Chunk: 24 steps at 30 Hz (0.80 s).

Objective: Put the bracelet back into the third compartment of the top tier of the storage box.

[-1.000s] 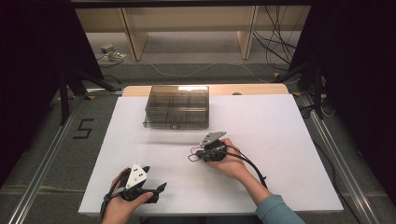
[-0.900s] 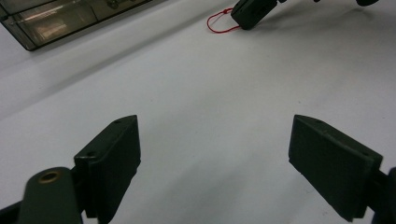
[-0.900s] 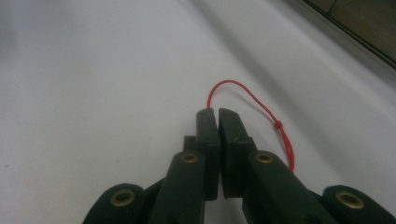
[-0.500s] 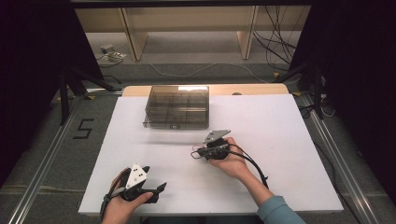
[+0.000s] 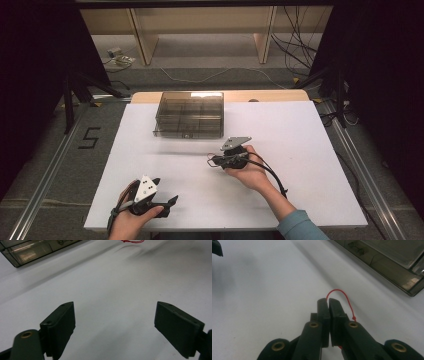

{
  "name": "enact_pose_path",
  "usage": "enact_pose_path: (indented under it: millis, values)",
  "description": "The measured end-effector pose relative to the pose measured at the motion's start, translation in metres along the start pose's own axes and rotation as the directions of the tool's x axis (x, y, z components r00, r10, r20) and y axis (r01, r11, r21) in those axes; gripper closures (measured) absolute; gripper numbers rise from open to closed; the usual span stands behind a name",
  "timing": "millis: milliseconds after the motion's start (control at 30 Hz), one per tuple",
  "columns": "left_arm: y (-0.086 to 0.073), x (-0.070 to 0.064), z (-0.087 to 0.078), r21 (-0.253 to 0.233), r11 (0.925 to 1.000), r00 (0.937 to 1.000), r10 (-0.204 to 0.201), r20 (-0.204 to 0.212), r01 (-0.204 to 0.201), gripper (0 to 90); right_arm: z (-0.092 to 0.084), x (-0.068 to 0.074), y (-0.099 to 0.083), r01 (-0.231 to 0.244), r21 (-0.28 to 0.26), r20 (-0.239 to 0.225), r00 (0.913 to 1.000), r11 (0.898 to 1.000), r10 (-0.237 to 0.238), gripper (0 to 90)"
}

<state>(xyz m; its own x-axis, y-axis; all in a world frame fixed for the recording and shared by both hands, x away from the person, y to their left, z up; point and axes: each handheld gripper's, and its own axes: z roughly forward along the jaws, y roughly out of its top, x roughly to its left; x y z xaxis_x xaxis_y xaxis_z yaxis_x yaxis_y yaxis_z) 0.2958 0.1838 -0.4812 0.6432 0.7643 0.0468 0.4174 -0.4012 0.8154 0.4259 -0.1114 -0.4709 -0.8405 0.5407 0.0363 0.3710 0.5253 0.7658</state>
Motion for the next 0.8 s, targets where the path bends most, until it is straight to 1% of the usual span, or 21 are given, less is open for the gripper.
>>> enact_pose_path:
  millis: [33, 133, 300, 467, 500, 800]
  values:
    - [0.0, 0.0, 0.0, 0.0, 1.0, 1.0, 0.0, 0.0, 0.0, 17.0, -0.001, 0.0, 0.001, 0.006, -0.003, 0.001, 1.0, 1.0, -0.006, 88.0]
    - [0.0, 0.0, 0.0, 0.0, 1.0, 1.0, 0.0, 0.0, 0.0, 17.0, -0.003, 0.0, 0.002, -0.001, -0.007, -0.001, 1.0, 1.0, 0.001, 88.1]
    - [0.0, 0.0, 0.0, 0.0, 1.0, 1.0, -0.004, 0.0, 0.004, 17.0, -0.005, 0.0, 0.003, 0.002, -0.01, 0.002, 1.0, 1.0, -0.002, 88.1]
    - [0.0, 0.0, 0.0, 0.001, 1.0, 1.0, 0.001, 0.0, -0.001, 17.1, -0.007, 0.001, 0.006, 0.004, -0.019, 0.001, 1.0, 1.0, -0.004, 88.0]
    - [0.0, 0.0, 0.0, 0.001, 1.0, 1.0, 0.0, 0.0, 0.0, 17.0, -0.008, 0.001, 0.008, 0.011, -0.025, 0.003, 0.9999, 1.0, -0.011, 88.0]
    - [0.0, 0.0, 0.0, 0.002, 1.0, 1.0, -0.001, -0.002, 0.001, 17.1, -0.013, 0.002, 0.014, 0.02, -0.031, 0.007, 0.9998, 0.999, -0.02, 88.1]
